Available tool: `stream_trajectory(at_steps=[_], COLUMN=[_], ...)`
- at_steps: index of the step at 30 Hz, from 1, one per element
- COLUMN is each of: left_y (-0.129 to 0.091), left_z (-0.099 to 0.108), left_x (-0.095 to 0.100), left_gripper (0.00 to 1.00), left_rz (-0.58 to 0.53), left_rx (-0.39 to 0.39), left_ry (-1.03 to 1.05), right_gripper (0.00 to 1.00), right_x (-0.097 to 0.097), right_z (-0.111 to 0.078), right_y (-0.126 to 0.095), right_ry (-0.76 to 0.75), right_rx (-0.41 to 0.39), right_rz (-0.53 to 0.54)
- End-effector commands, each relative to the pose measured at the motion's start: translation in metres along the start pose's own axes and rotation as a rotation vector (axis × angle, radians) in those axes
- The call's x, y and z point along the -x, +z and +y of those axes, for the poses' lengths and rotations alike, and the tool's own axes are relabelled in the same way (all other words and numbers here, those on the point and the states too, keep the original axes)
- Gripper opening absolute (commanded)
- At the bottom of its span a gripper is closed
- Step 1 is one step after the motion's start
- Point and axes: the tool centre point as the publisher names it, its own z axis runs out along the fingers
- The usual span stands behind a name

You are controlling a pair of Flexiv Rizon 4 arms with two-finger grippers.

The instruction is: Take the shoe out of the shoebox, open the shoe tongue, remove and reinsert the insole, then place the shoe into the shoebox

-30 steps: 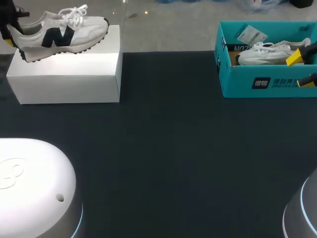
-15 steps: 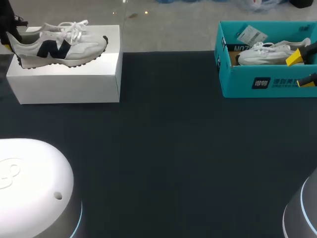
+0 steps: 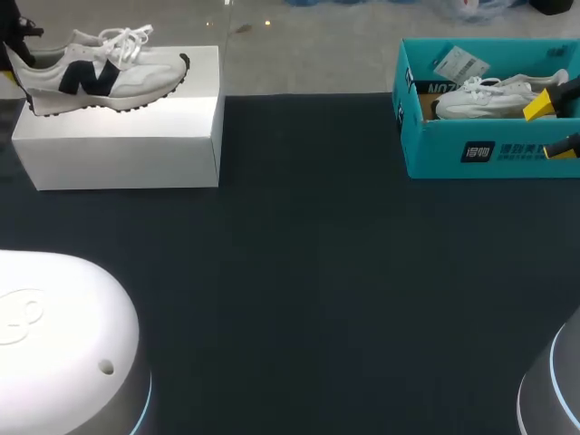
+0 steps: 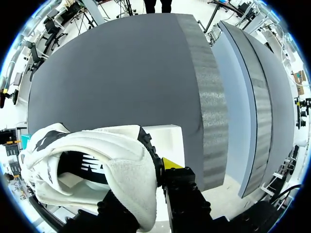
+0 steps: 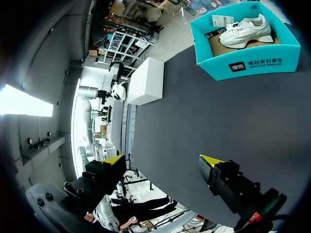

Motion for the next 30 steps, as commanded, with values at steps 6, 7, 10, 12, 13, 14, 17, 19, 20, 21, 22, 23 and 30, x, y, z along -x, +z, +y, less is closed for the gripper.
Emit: stream_trajectory(at_steps=[6,7,10,12,13,14,17,19,20,21,22,23,30], left_y=[0.011,0.012,0.017,0.022,0.025,0.028,0.044,0.054,0.059,0.065,0.069,0.075,0.107], left_z=[0.033,0.038,0.050,0.057,0.060,0.063,0.070,0.073,0.074,0.076,0.078,0.079,0.073], left_x=[-0.009,-0.011,-0.014,-0.017,-0.017,-0.018,-0.016,-0.011,-0.009,-0.008,-0.007,-0.007,-0.009], left_gripper=[0.00,0.00,0.00,0.00,0.00,0.00,0.00,0.00,0.00,0.00,0.00,0.00,0.00], left_rz=[0.045,0.042,0.042,0.057,0.049,0.042,0.041,0.029,0.024,0.020,0.020,0.019,0.048], left_rx=[0.076,0.080,0.063,0.073,0.070,0.071,0.075,0.066,0.064,0.054,0.064,0.064,0.036], left_ry=[-0.030,-0.029,-0.009,-0.011,-0.004,-0.003,0.003,0.026,0.025,0.031,0.026,0.029,0.026], right_gripper=[1.00,1.00,1.00,1.00,1.00,1.00,1.00,1.00,1.00,1.00,1.00,1.00,1.00], right_x=[0.000,0.000,0.000,0.000,0.000,0.000,0.000,0.000,0.000,0.000,0.000,0.000,0.000], right_z=[0.000,0.000,0.000,0.000,0.000,0.000,0.000,0.000,0.000,0.000,0.000,0.000,0.000], right_y=[0.001,0.001,0.001,0.001,0.001,0.001,0.001,0.001,0.001,0.001,0.001,0.001,0.001], right_ry=[0.002,0.002,0.002,0.002,0.002,0.002,0.002,0.002,0.002,0.002,0.002,0.002,0.002], right_rx=[0.000,0.000,0.000,0.000,0.000,0.000,0.000,0.000,0.000,0.000,0.000,0.000,0.000], right_rz=[-0.003,-0.003,-0.003,-0.003,-0.003,-0.003,-0.003,-0.003,-0.003,-0.003,-0.003,-0.003,-0.003])
